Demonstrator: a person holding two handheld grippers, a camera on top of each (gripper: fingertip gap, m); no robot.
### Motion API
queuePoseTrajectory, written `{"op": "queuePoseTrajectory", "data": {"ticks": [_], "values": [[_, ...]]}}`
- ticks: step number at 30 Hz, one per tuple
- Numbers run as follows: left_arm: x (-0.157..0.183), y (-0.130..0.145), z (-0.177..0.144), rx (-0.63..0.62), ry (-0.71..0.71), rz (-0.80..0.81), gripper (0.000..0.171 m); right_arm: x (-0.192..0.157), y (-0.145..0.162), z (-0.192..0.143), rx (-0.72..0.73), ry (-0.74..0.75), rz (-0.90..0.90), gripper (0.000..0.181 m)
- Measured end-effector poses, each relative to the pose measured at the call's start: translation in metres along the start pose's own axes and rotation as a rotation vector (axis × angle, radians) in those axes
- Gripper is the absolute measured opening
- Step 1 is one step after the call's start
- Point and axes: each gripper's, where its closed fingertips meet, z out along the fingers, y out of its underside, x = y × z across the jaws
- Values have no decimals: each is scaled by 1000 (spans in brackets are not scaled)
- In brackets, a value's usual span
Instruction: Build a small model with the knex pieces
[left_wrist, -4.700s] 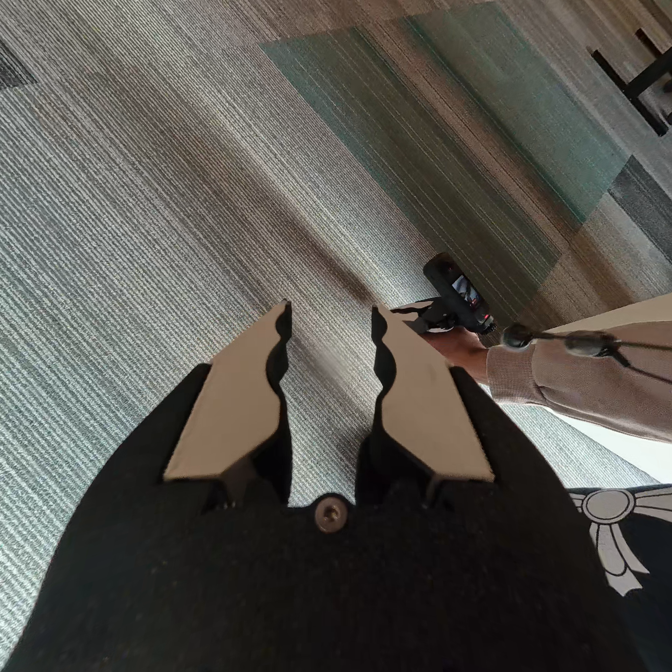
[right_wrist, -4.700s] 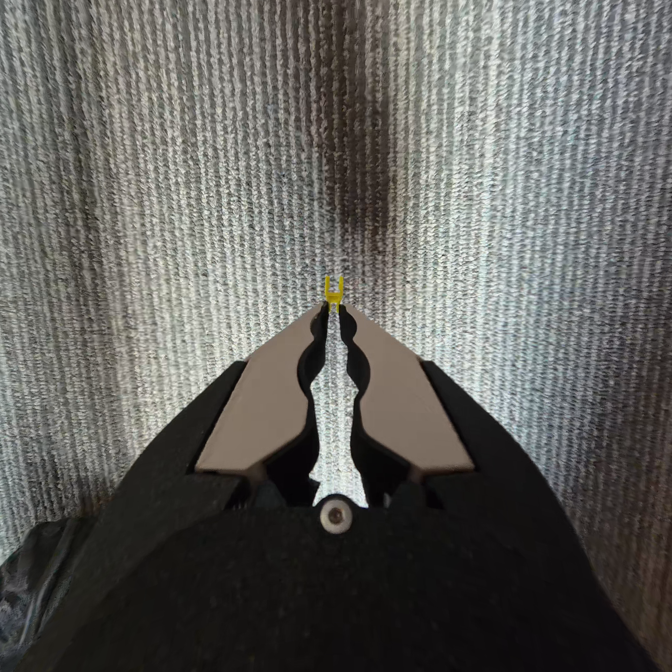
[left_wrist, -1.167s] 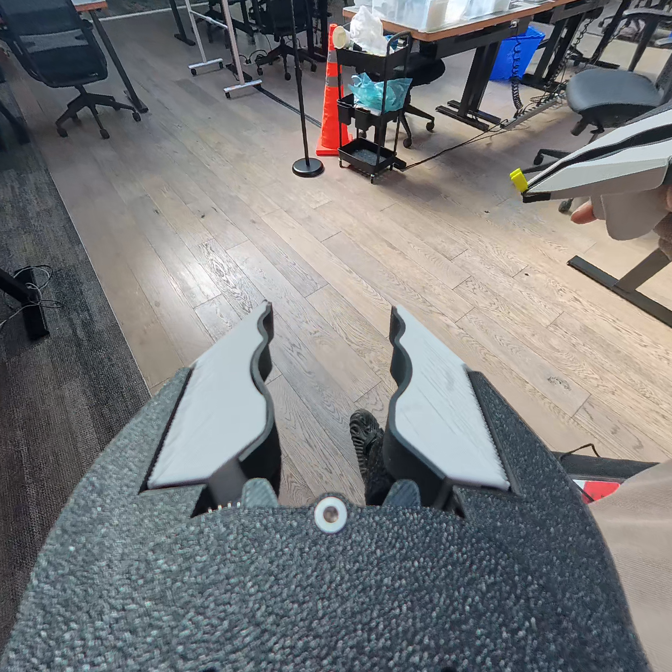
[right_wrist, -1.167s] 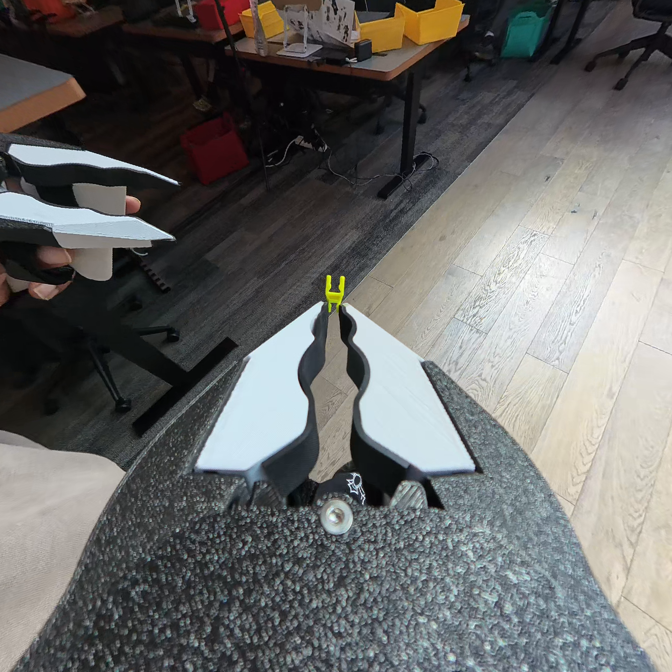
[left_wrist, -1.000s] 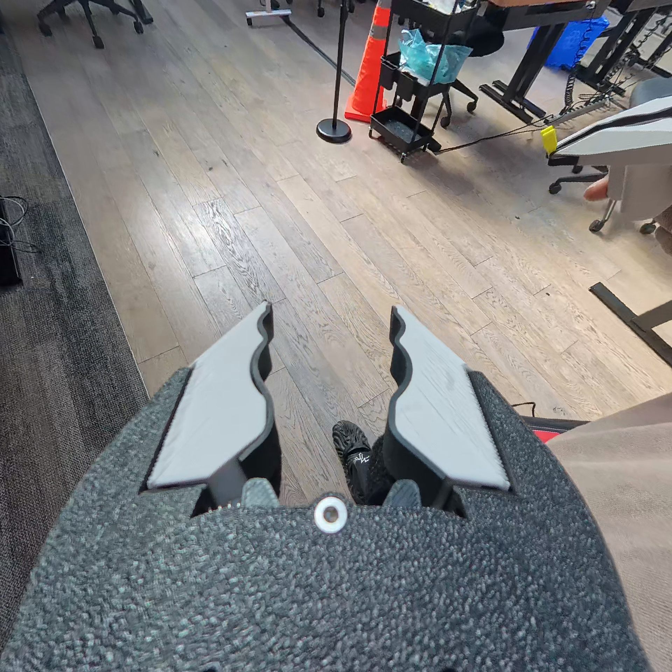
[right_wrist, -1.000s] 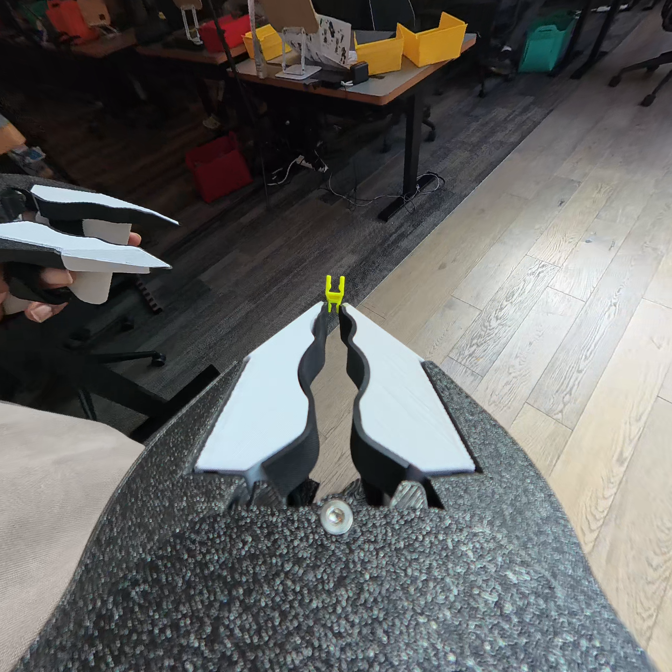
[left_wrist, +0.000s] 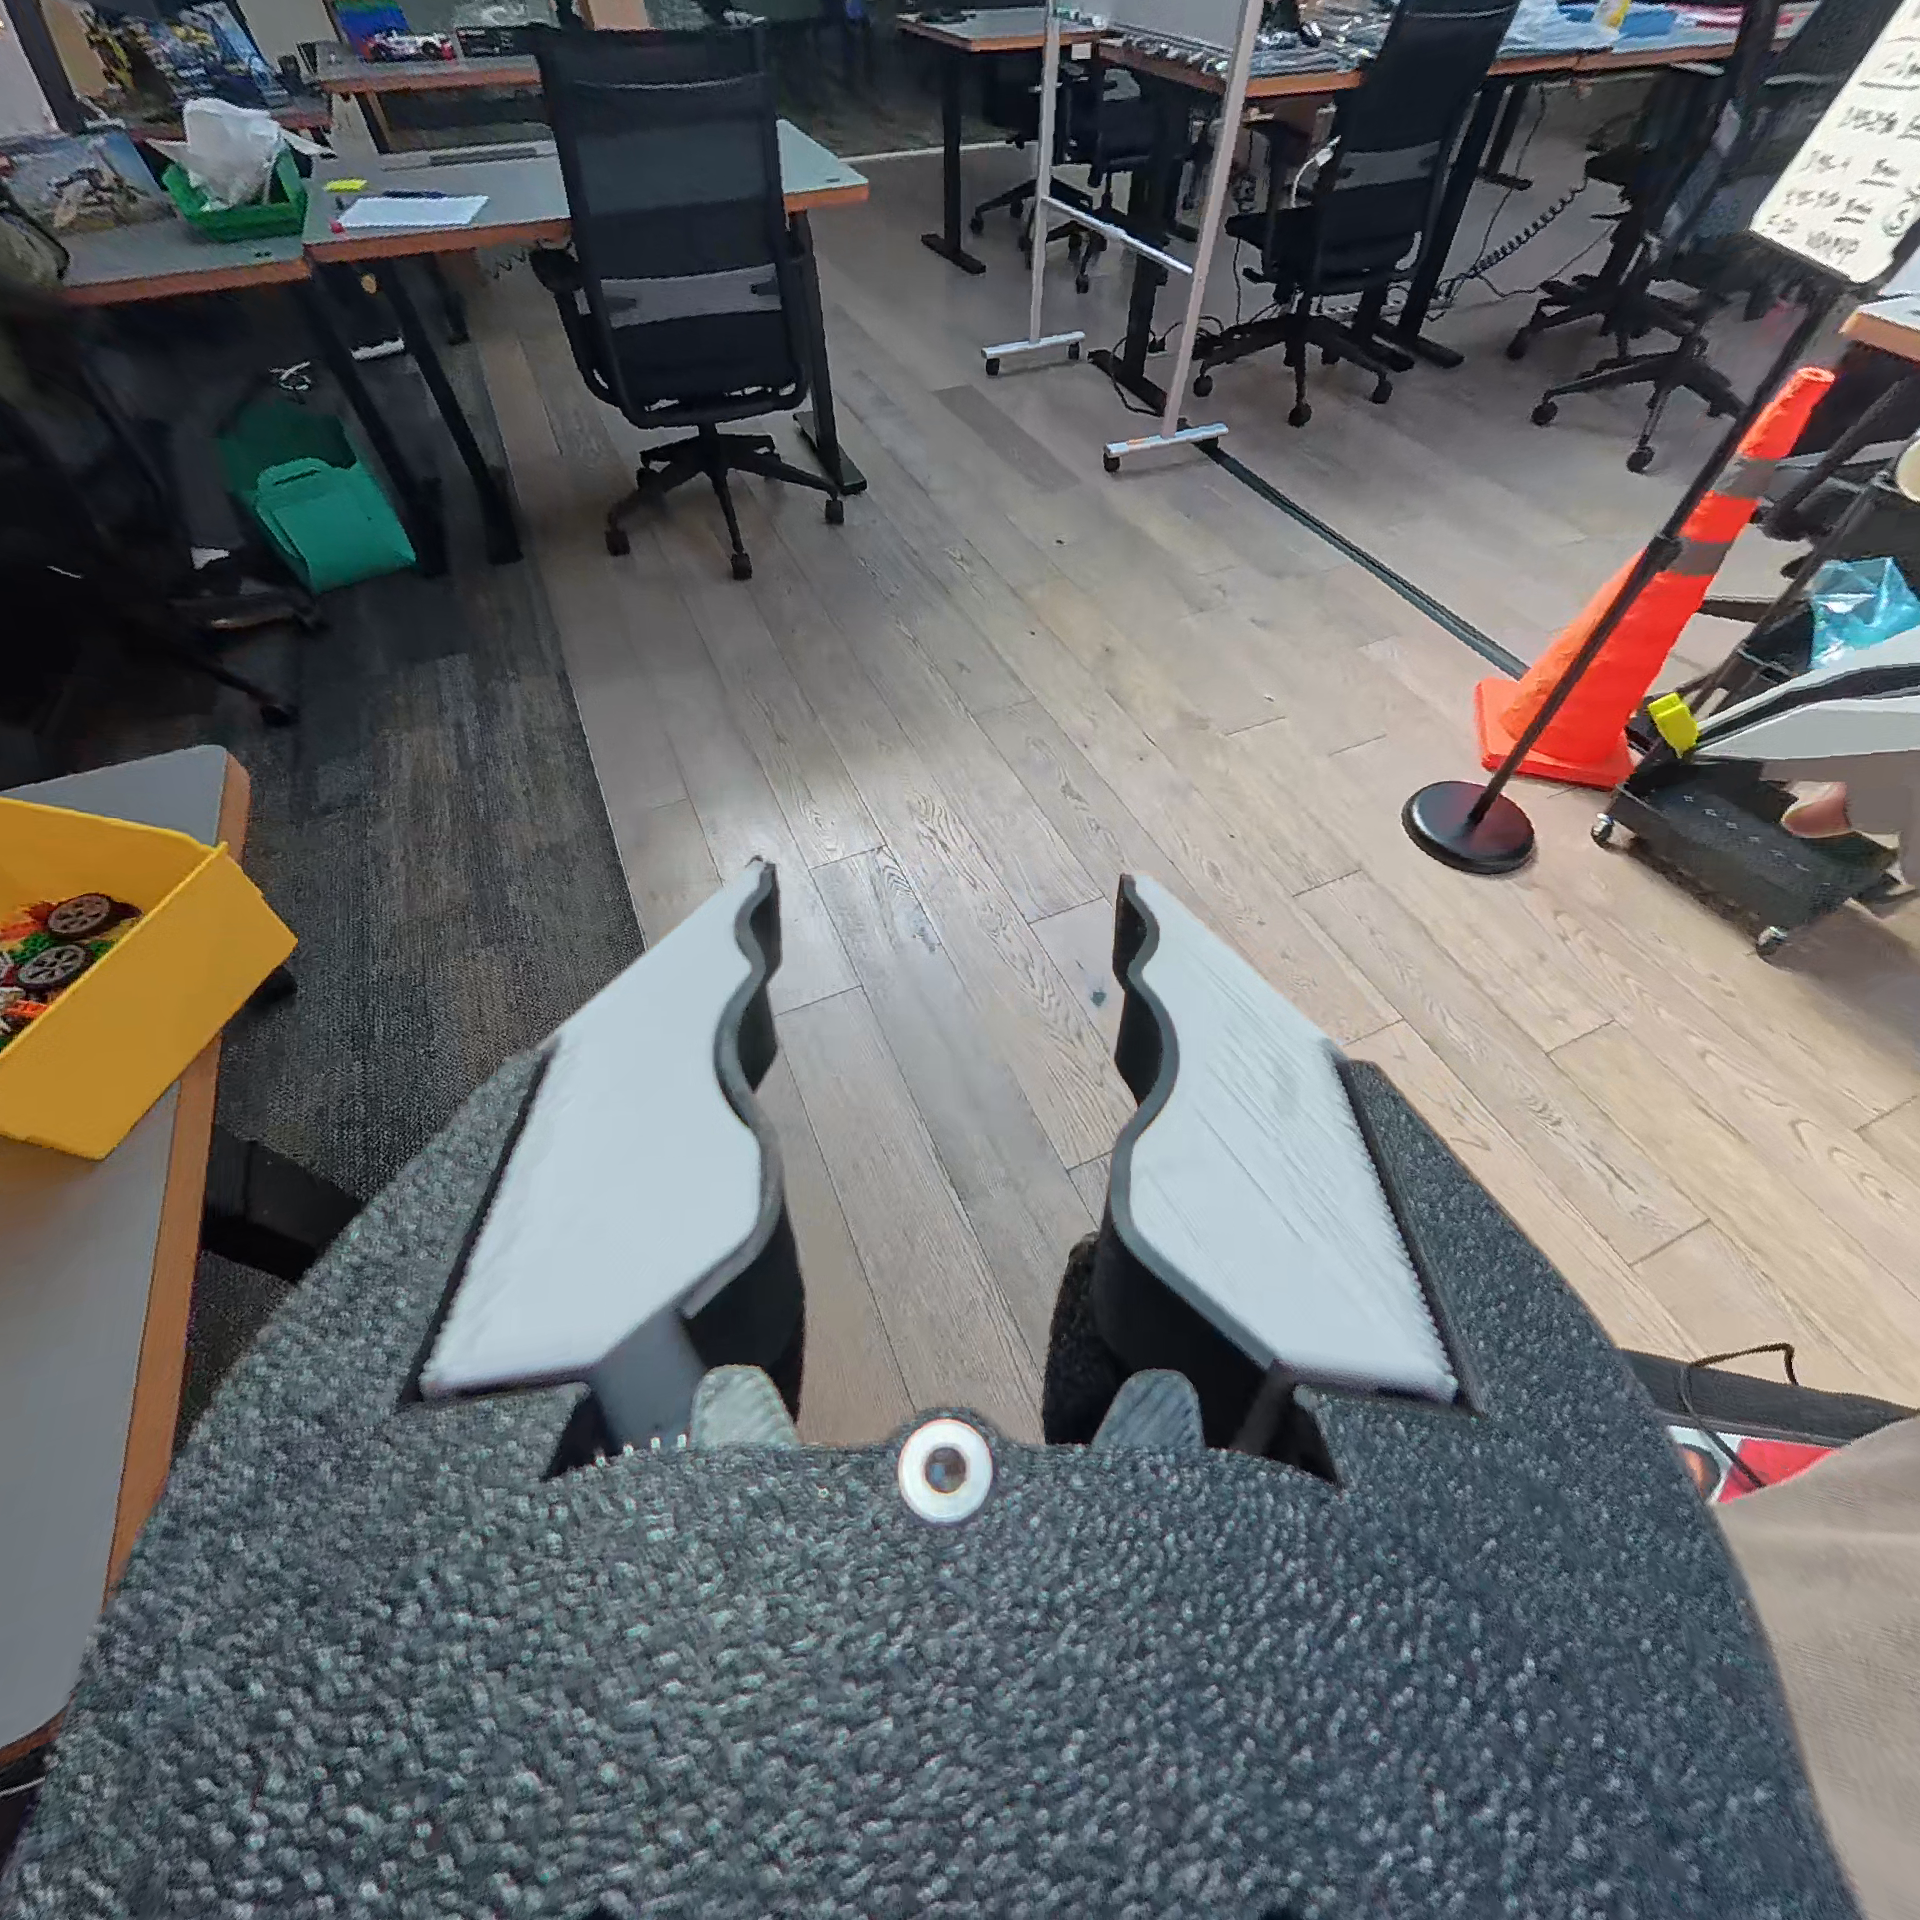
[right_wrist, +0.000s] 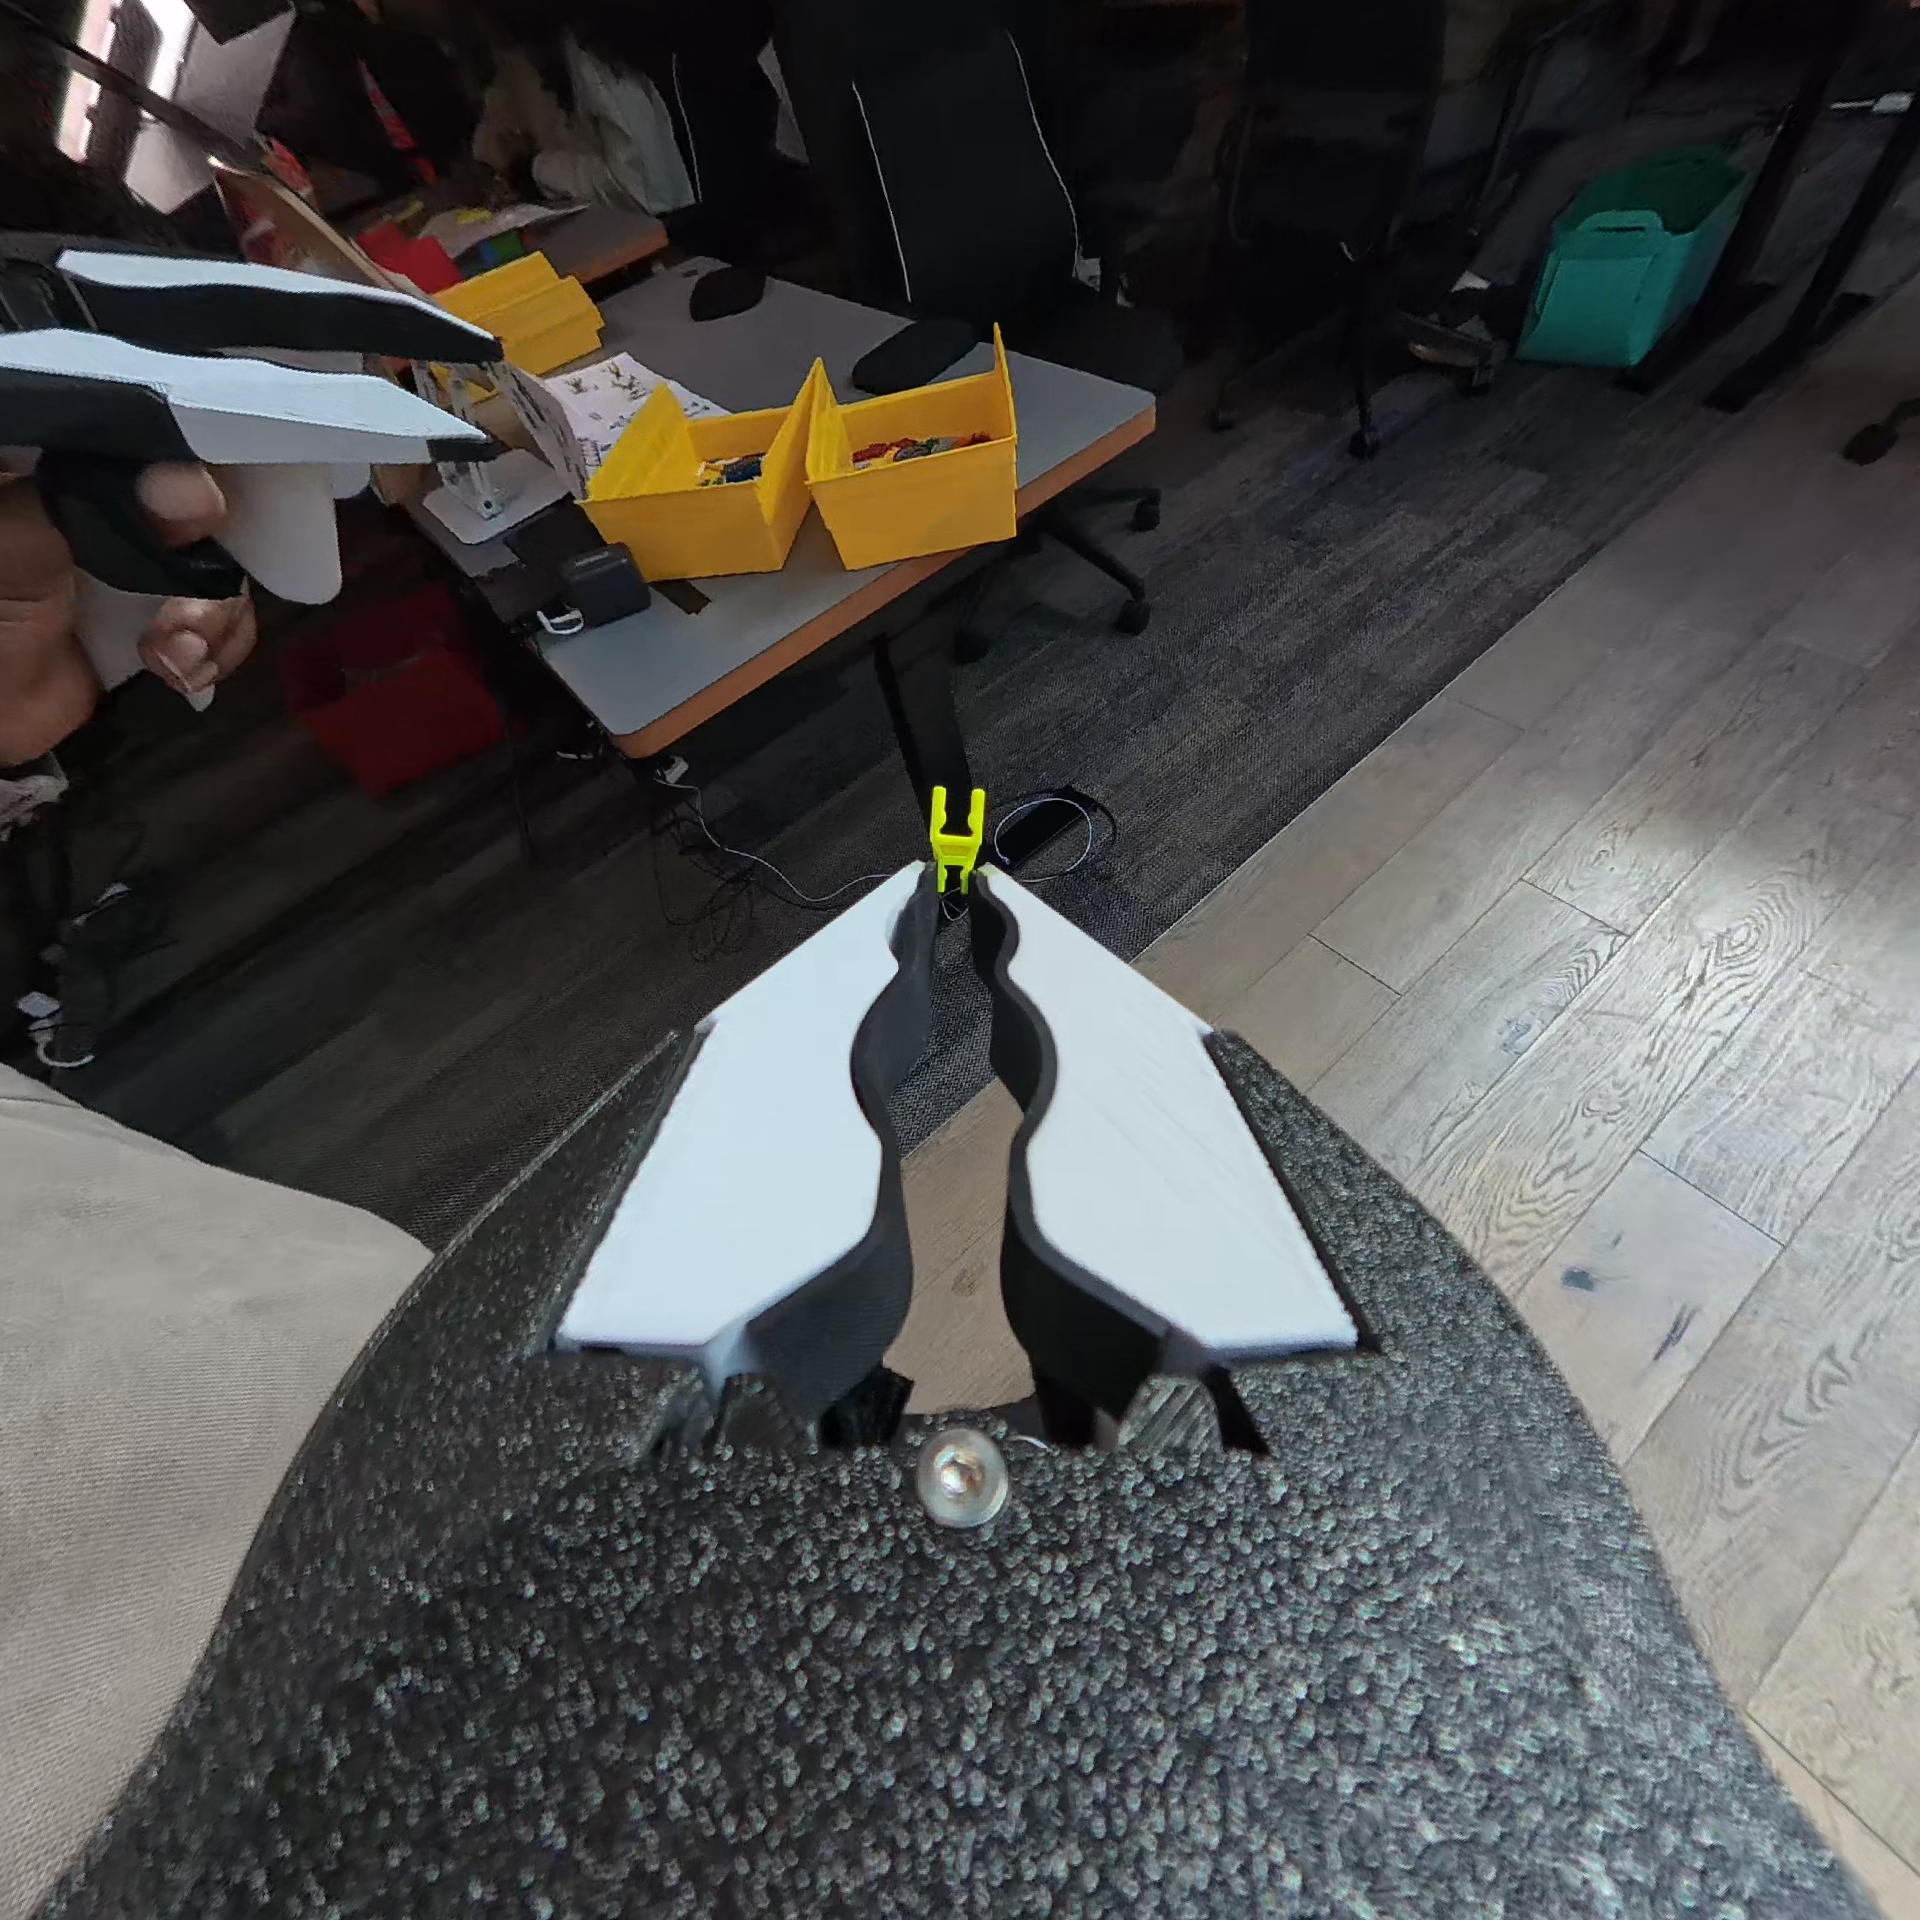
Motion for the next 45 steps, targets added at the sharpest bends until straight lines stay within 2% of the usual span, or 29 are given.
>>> {"op": "queuePoseTrajectory", "data": {"ticks": [4, 8, 12, 16, 19, 22, 26, 29, 35, 38, 41, 43, 45], "values": [[-82, -7, 91, -40, -130, -131, 65, 99, -66, 110, -37, -96, -80, 4], [-162, -34, 140, -44, -248, -220, 65, 158, -157, 232, -110, -260, -277, 4], [-255, -27, 179, -64, -402, -300, 65, 174, -239, 361, -112, -445, -434, 4], [-357, -9, 232, -49, -544, -360, 65, 174, -290, 493, -84, -587, -492, 4], [-436, -4, 285, -34, -562, -461, 65, 174, -321, 581, -96, -641, -514, 4], [-521, -31, 334, -31, -575, -451, 65, 175, -363, 654, -105, -715, -497, 4], [-627, -90, 379, 28, -629, -443, 65, 199, -410, 751, -129, -789, -523, 4], [-698, -93, 412, -16, -691, -436, 65, 225, -436, 834, -138, -846, -497, 4], [-830, -69, 458, -46, -958, -548, 64, 270, -476, 1014, -183, -1028, -516, 4], [-880, -83, 469, -41, -1106, -621, 64, 273, -516, 1090, -226, -1137, -545, 4], [-917, -98, 470, -53, -1193, -656, 63, 256, -551, 1157, -254, -1239, -665, 4], [-939, -96, 458, -47, -1273, -693, 63, 230, -569, 1194, -255, -1315, -722, 5], [-959, -88, 442, 13, -1362, -759, 63, 197, -574, 1231, -275, -1378, -771, 4]]}}
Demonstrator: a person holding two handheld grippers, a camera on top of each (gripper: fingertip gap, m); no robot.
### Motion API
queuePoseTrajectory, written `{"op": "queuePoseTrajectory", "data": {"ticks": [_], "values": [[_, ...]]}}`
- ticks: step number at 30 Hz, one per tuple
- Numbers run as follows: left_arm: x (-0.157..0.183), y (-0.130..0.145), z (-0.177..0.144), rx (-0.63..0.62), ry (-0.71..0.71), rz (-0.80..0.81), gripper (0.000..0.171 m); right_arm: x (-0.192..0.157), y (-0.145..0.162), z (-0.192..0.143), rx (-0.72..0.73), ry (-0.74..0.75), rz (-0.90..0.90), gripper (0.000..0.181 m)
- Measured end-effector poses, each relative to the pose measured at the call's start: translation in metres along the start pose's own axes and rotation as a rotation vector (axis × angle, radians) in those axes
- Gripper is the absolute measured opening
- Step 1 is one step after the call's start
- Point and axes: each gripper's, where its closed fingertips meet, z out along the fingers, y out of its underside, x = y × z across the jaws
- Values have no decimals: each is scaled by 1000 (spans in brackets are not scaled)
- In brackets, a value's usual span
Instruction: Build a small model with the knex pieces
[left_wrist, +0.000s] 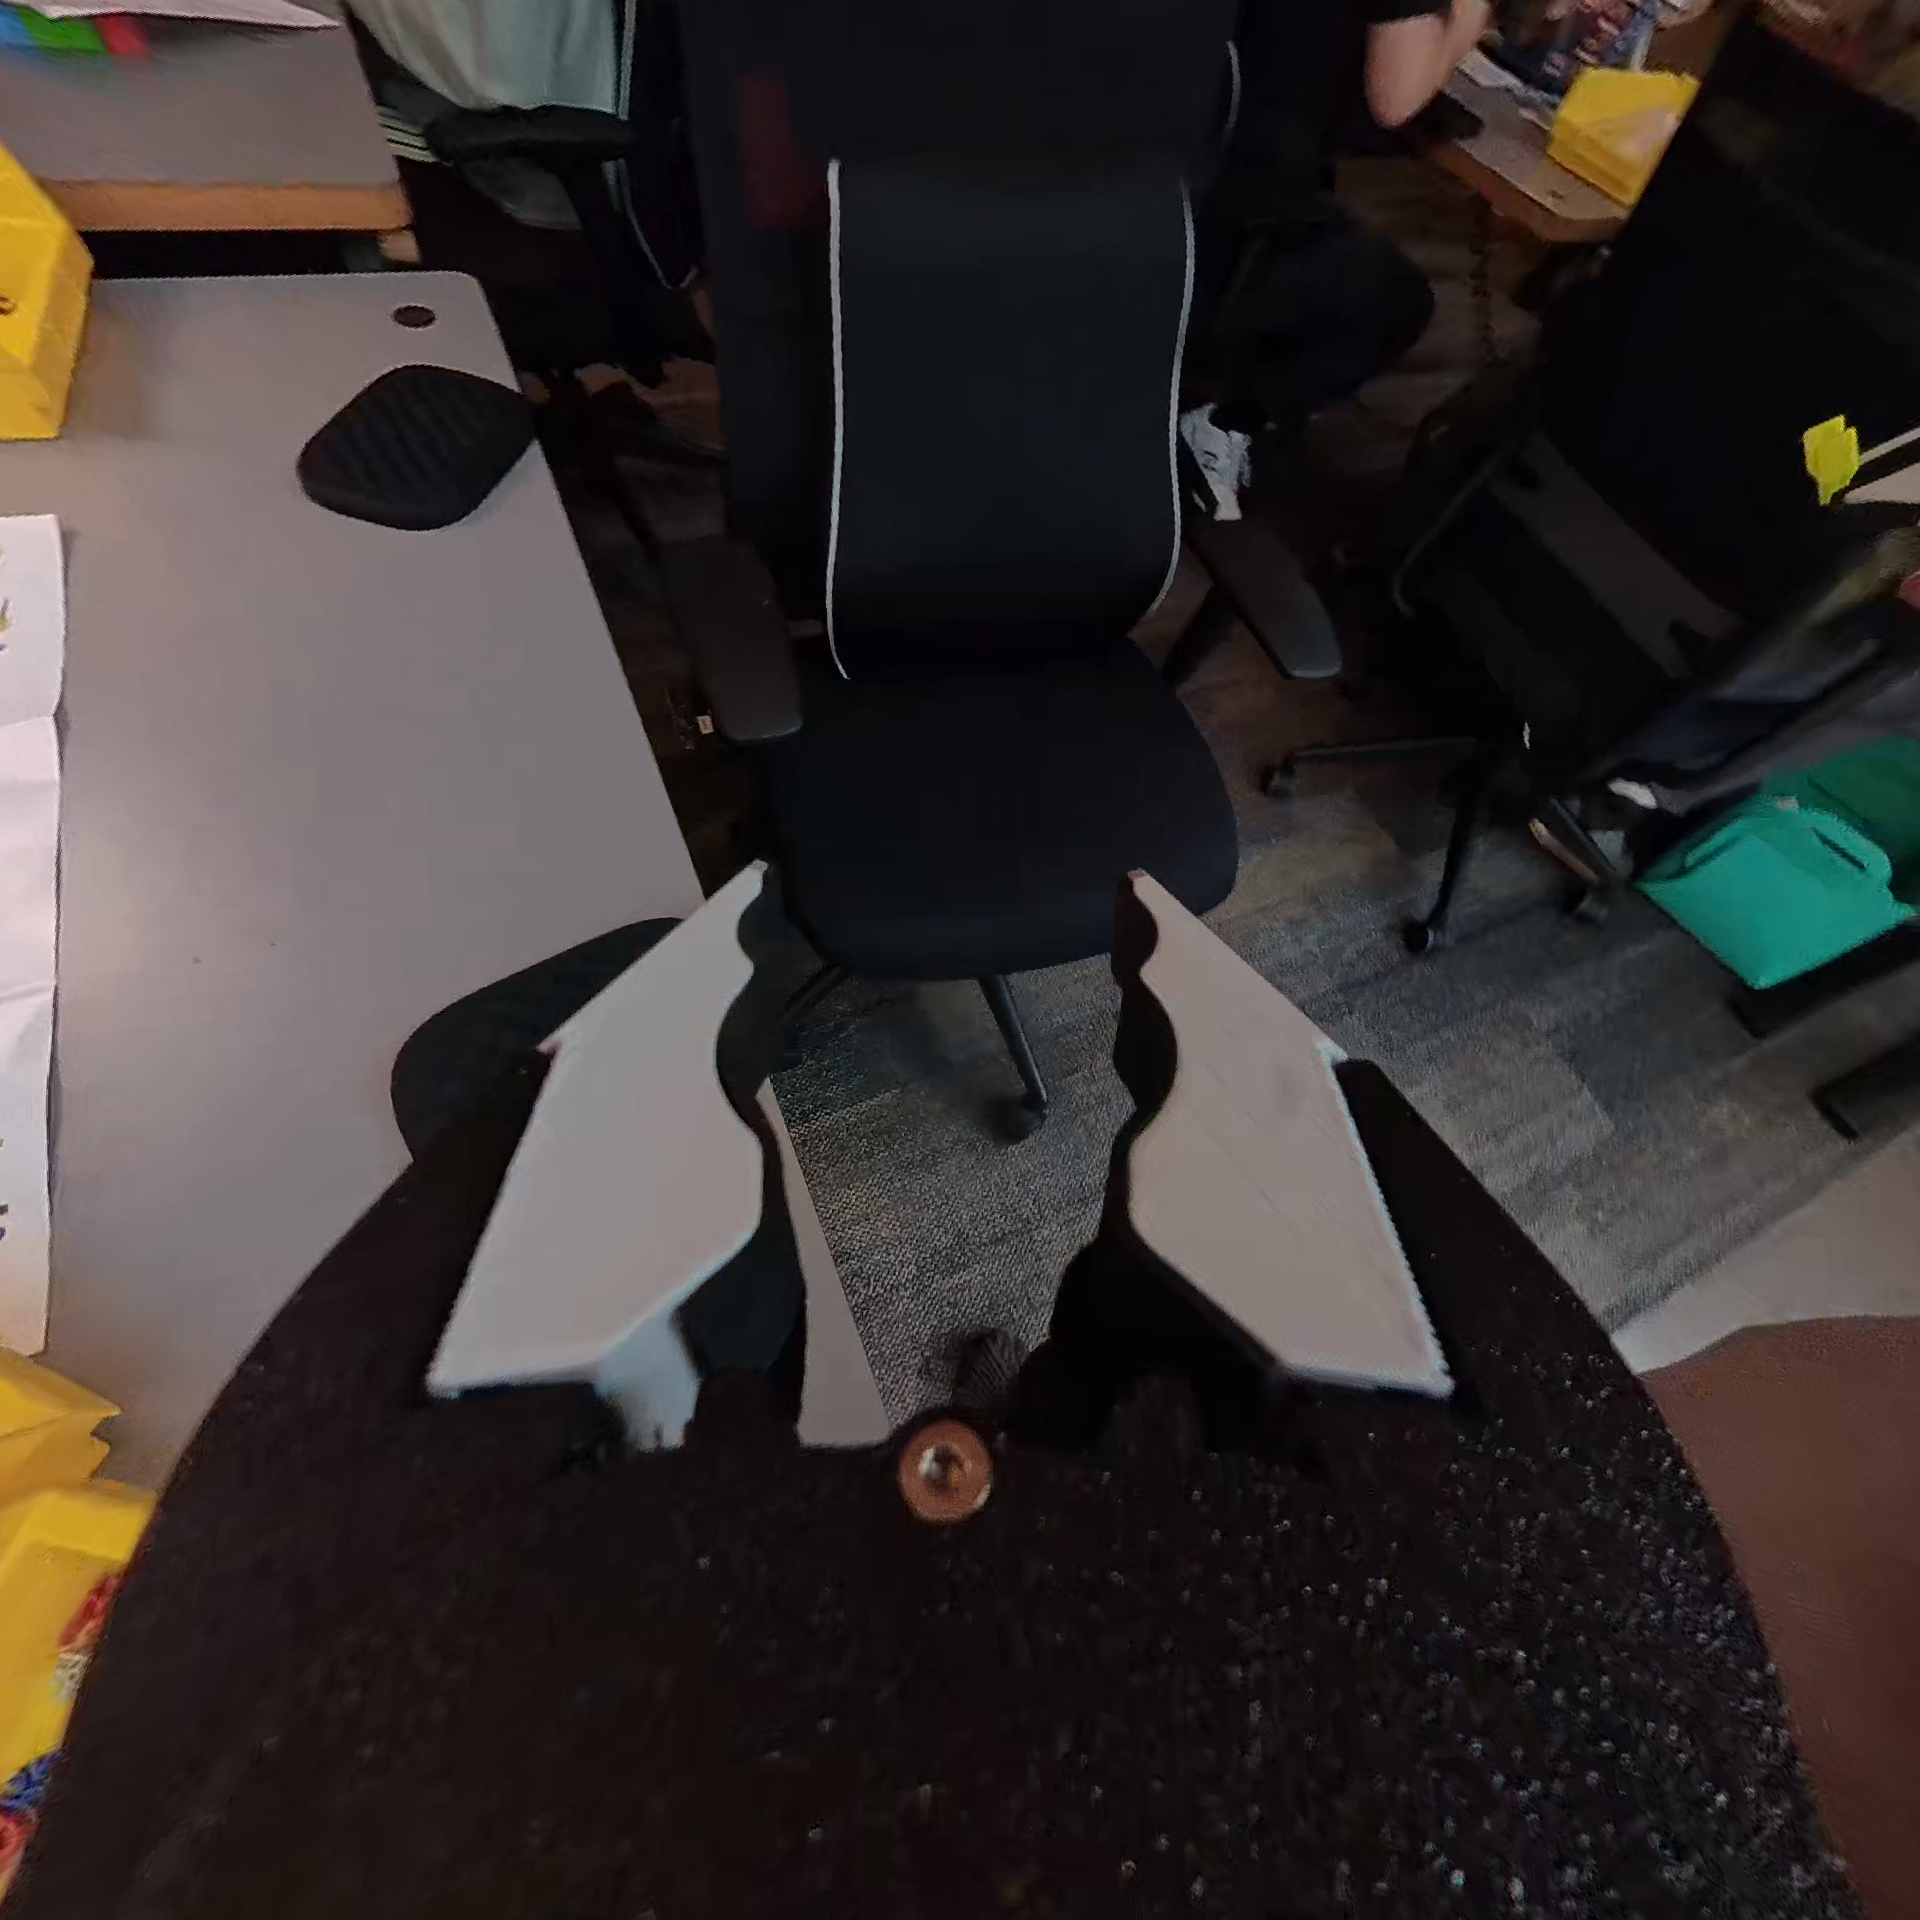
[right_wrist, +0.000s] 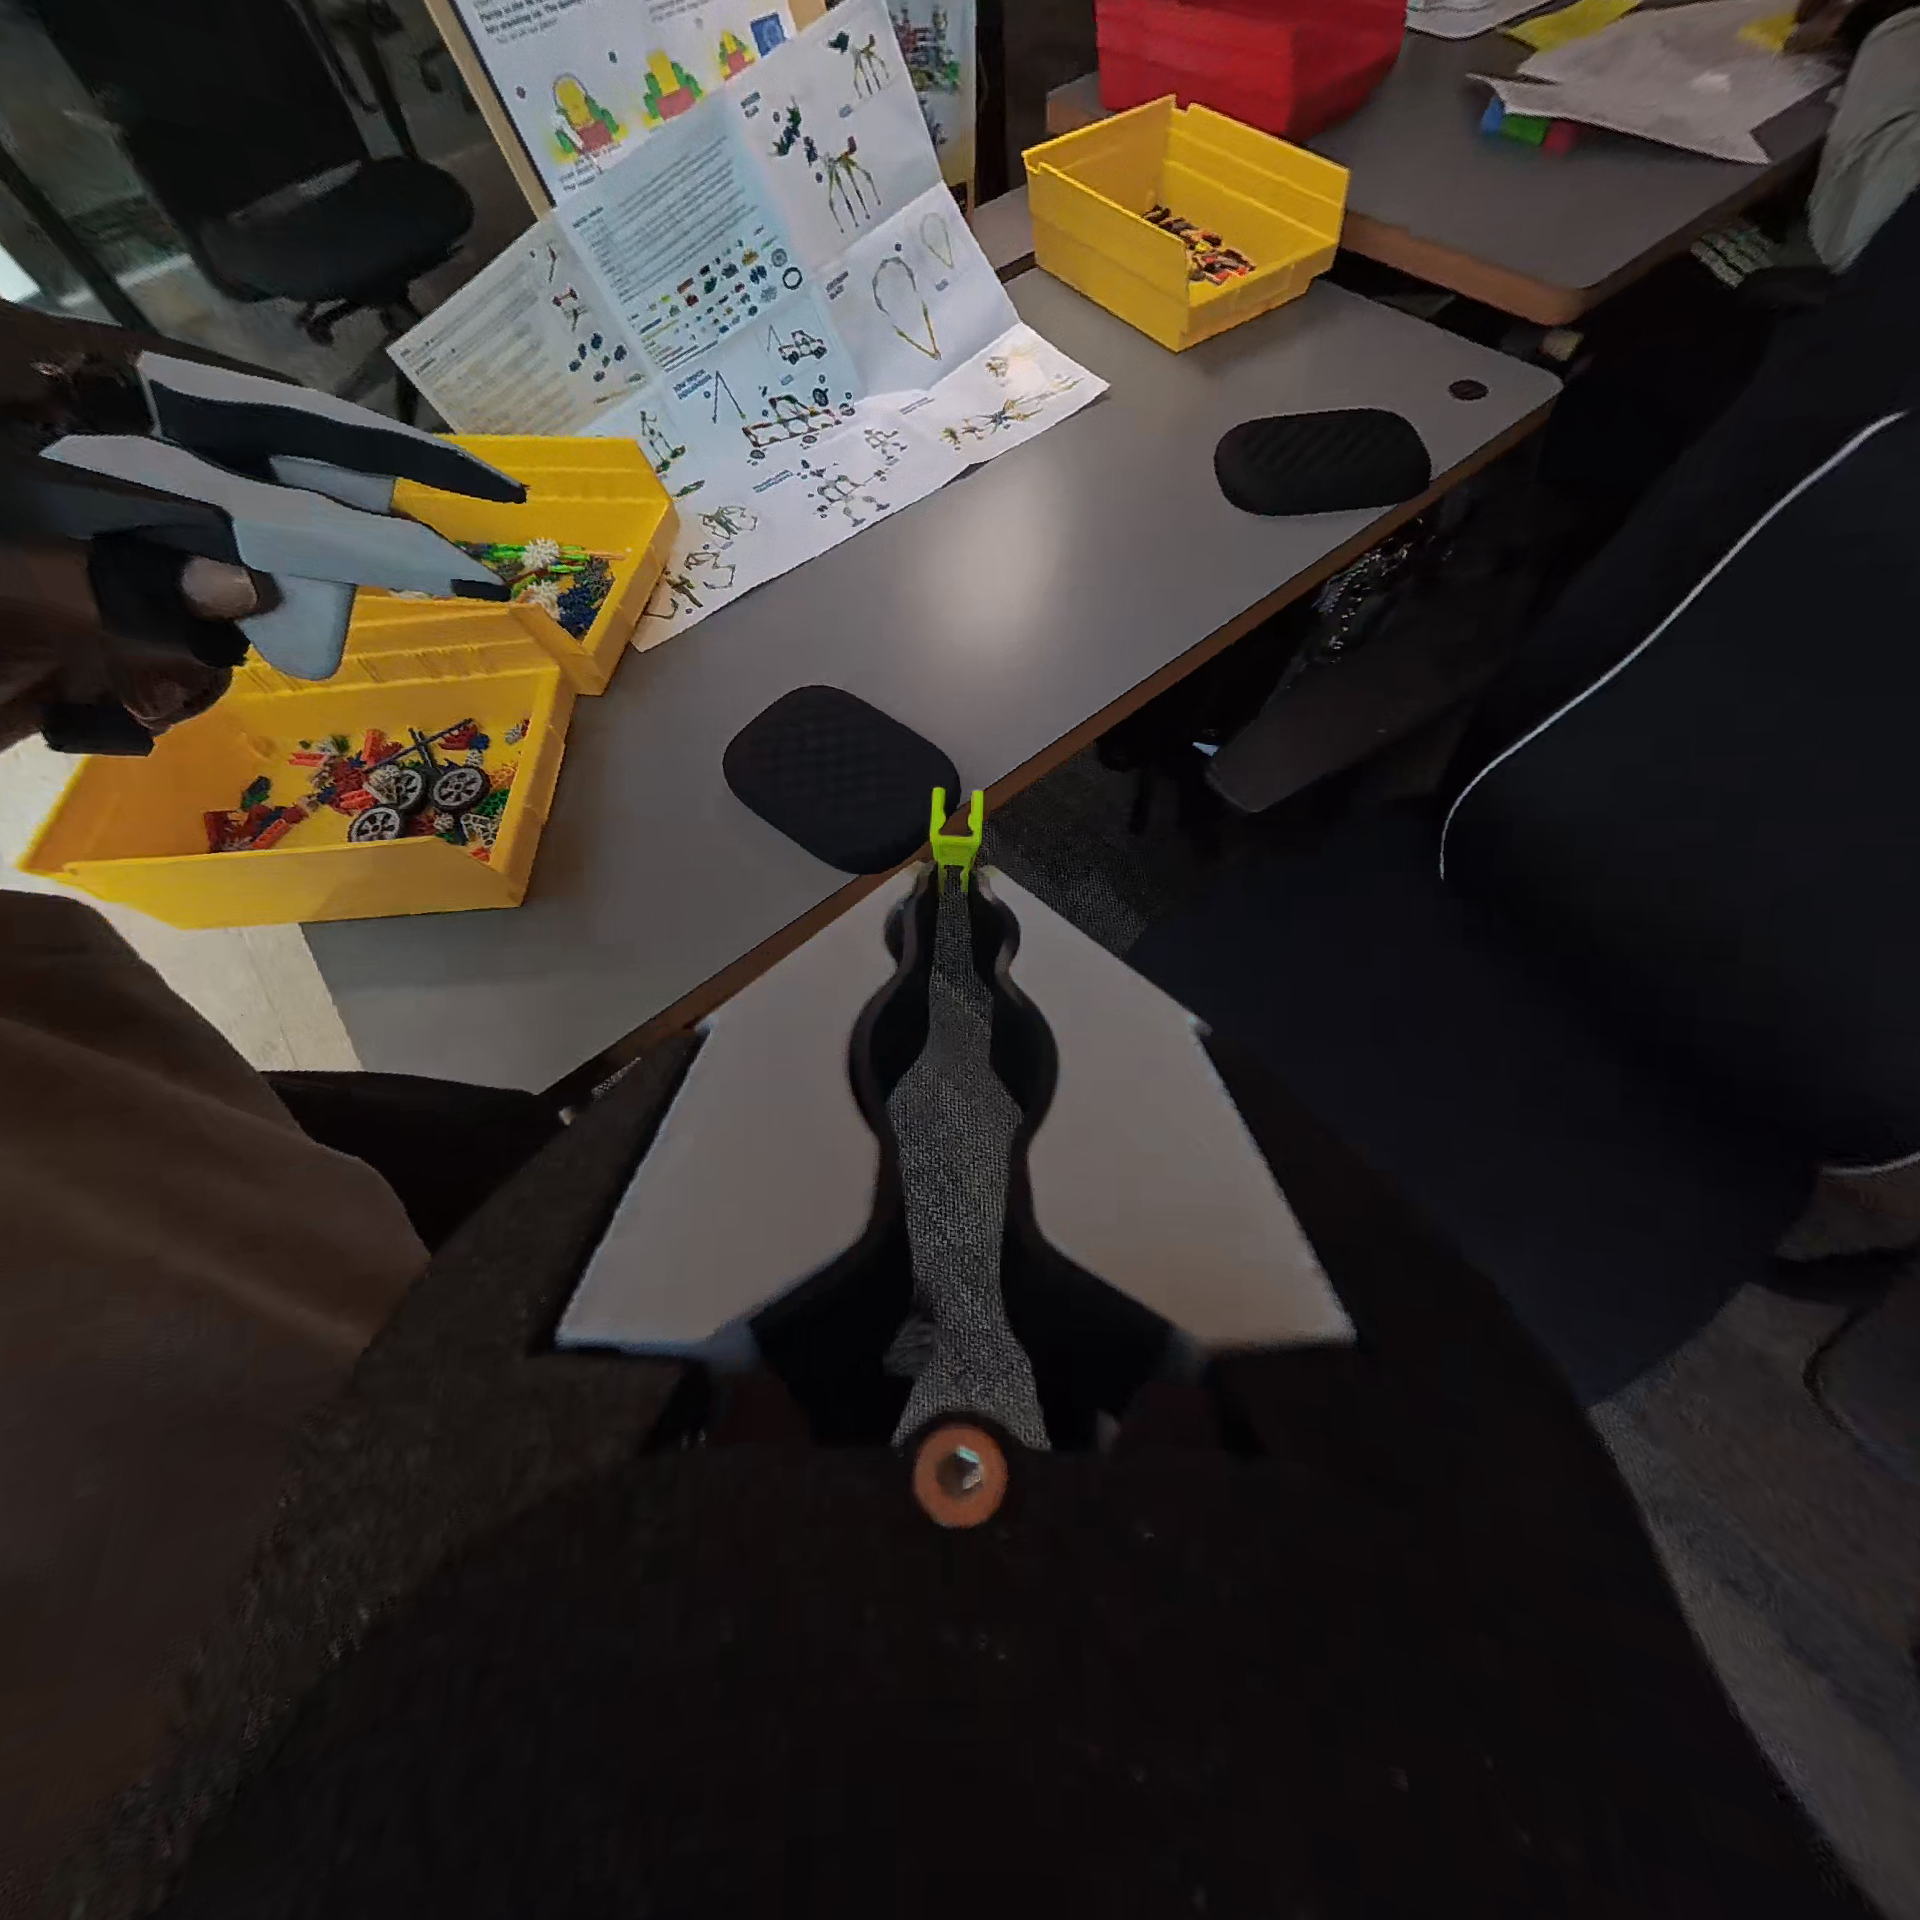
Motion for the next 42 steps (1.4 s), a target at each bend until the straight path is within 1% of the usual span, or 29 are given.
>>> {"op": "queuePoseTrajectory", "data": {"ticks": [2, 4, 6, 8, 9, 11, 12, 14, 16, 18, 19, 20, 21, 22, 23, 24, 25, 26, 28, 30, 32, 34, 35, 37, 39, 42], "values": [[-23, -6, 17, 46, -78, -70, 63, 26, -19, 41, -11, -66, -45, 4], [-51, -6, 34, 93, -154, -126, 62, 39, -41, 91, -10, -146, -105, 4], [-78, -1, 50, 110, -190, -216, 62, 37, -69, 146, 9, -243, -189, 4], [-112, 0, 44, 139, -320, -290, 62, 20, -97, 198, 15, -386, -256, 4], [-126, -2, 33, 164, -397, -341, 62, 6, -111, 221, 15, -482, -290, 4], [-146, -3, -2, 230, -566, -448, 63, -31, -131, 261, -11, -694, -391, 4], [-152, 3, -23, 247, -664, -491, 63, -51, -137, 278, -27, -805, -458, 4], [-153, 27, -69, 260, -889, -584, 64, -94, -143, 307, -51, -1029, -592, 4], [-135, 62, -114, 272, -1141, -696, 64, -139, -139, 331, -51, -1244, -719, 4], [-97, 98, -150, 302, -1409, -787, 64, -182, -120, 346, 9, -1455, -863, 4], [-71, 117, -163, 315, -1547, -834, 64, -202, -106, 348, 50, -1552, -923, 4], [-39, 135, -170, 314, -1675, -903, 64, -223, -92, 345, 64, -1637, -963, 4], [-4, 147, -173, 330, -1796, -981, 64, -243, -83, 331, 50, -1724, -977, 5], [33, 150, -172, 368, -1906, -1044, 63, -261, -79, 307, 53, -1812, -962, 5], [69, 146, -169, 402, -2005, -1090, 63, -276, -73, 281, 43, -1896, -960, 4], [105, 140, -162, 411, -2087, -1123, 63, -286, -62, 253, 20, -1974, -985, 5], [140, 134, -152, 391, -2163, -1155, 63, -292, -50, 224, 8, -2051, -1005, 4], [178, 129, -141, 367, -2247, -1184, 64, -295, -37, 194, -3, -2129, -1018, 4], [252, 120, -111, 371, -2411, -1255, 65, -294, -7, 139, -51, -2245, -1054, 4], [323, 113, -72, 370, -2576, -1346, 65, -287, 22, 88, -82, -2328, -1079, 4], [380, 111, -26, 384, -2695, -1444, 62, -277, 51, 42, -103, -2373, -1097, 4], [422, 115, 17, 439, -2762, -1516, 59, -263, 78, 6, -112, -2395, -1101, 4], [438, 119, 35, 456, -2781, -1540, 56, -256, 92, -7, -114, -2397, -1108, 4], [463, 133, 65, 447, -2782, -1583, 55, -239, 122, -22, -137, -2403, -1131, 4], [484, 151, 89, 430, -2810, -1571, 55, -223, 155, -24, -124, -2413, -1172, 4], [508, 191, 129, 402, -2861, -1539, 55, -198, 201, -9, -81, -2430, -1212, 4]]}}
